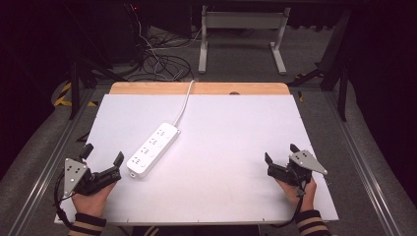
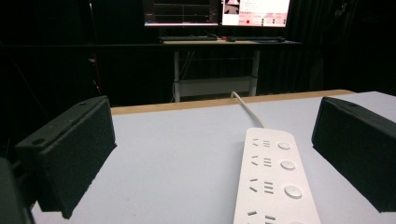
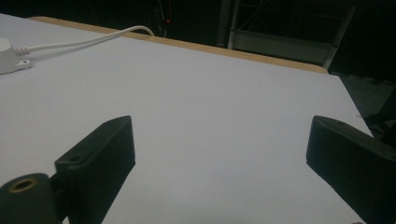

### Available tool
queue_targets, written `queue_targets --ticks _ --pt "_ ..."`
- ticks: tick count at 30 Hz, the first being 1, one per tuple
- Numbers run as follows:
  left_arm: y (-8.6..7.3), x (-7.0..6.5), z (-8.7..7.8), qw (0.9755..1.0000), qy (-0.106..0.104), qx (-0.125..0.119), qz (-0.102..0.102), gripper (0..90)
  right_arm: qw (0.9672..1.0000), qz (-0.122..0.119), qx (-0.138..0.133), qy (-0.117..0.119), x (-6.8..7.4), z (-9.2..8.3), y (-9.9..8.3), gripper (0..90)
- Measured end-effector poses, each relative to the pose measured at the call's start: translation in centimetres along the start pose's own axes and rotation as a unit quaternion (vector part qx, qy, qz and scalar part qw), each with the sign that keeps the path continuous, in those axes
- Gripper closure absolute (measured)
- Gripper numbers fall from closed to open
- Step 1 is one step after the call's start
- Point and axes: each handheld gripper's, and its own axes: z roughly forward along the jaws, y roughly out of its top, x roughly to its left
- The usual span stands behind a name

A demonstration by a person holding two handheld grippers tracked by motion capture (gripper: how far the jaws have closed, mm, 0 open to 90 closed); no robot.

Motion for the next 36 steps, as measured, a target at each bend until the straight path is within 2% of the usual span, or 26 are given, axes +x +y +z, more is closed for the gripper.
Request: queue_targets --ticks 8,19,25,28,29,30,31,33,34,35,36 --pt "0.1 -0.2 0.3 1.0000 -0.002 -0.004 -0.001 0.2 0.9999 0.010 -0.011 -0.005 -0.4 -0.4 0.0 9.1" --pt "0.1 -0.1 0.2 1.0000 -0.002 -0.004 0.000 0.3 0.9998 0.007 -0.015 -0.004 -0.3 -0.5 0.1 9.2" --pt "0.4 0.2 -0.1 0.9998 -0.011 -0.015 -0.011 0.9 0.9999 0.005 -0.015 -0.001 -0.2 -0.5 0.1 9.2" --pt "0.4 0.3 0.1 0.9993 -0.027 -0.015 -0.021 3.6 0.9999 0.004 -0.015 -0.004 -0.2 -0.6 0.1 9.2" --pt "0.4 0.3 0.1 0.9993 -0.027 -0.015 -0.021 5.9 0.9999 0.004 -0.015 -0.004 -0.2 -0.6 0.1 9.2" --pt "0.5 0.3 0.0 0.9987 -0.044 -0.020 -0.014 10.8 0.9999 0.004 -0.015 -0.004 -0.2 -0.6 0.1 9.2" --pt "0.6 0.3 0.0 0.9982 -0.054 -0.026 -0.002 19.4 0.9999 0.005 -0.015 -0.004 -0.3 -0.7 0.0 9.2" --pt "0.7 0.0 -0.3 0.9973 -0.054 -0.038 0.031 36.8 0.9999 0.004 -0.014 -0.006 -0.3 -0.8 0.0 9.2" --pt "0.7 -0.1 -0.4 0.9964 -0.053 -0.041 0.052 50.1 0.9998 0.004 -0.017 -0.005 -0.3 -0.8 0.0 9.2" --pt "1.0 -0.2 -0.5 0.9968 -0.049 -0.029 0.057 59.4 0.9998 0.004 -0.016 -0.005 -0.3 -0.8 0.0 9.2" --pt "1.3 -0.3 -0.5 0.9974 -0.052 -0.004 0.051 69.4 0.9998 0.003 -0.016 -0.006 -0.4 -0.9 0.0 9.2"
